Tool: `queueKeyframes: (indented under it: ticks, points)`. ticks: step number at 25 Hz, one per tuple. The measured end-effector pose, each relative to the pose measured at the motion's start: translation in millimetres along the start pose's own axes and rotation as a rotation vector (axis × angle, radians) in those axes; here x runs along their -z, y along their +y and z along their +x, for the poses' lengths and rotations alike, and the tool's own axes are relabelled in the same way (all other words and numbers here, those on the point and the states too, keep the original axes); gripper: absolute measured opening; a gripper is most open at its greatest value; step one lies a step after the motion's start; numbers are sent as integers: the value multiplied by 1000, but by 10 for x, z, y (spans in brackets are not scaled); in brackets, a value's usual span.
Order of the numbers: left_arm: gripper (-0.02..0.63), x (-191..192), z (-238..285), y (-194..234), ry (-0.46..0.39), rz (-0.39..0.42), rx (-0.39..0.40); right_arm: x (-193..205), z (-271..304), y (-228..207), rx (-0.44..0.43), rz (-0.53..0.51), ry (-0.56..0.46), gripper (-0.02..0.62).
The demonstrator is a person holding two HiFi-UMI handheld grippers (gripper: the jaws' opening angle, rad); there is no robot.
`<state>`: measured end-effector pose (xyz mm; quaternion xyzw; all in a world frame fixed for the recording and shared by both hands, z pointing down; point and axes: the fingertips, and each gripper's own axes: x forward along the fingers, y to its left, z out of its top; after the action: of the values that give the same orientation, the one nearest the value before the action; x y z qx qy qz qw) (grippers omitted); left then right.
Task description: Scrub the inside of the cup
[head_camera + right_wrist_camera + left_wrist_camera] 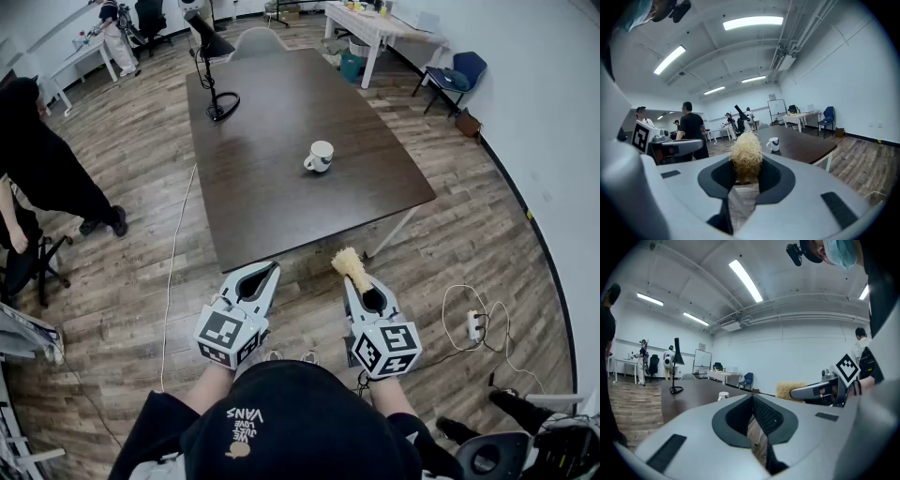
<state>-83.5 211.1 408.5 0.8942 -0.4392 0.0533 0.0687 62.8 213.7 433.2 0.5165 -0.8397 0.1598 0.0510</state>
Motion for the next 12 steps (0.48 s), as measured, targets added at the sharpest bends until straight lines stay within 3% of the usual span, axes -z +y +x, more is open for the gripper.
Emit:
queueKeyframes:
  ticks: [12]
  points:
    - [12, 31, 21, -45, 2, -10, 1, -2, -26, -29, -1, 15, -12, 100]
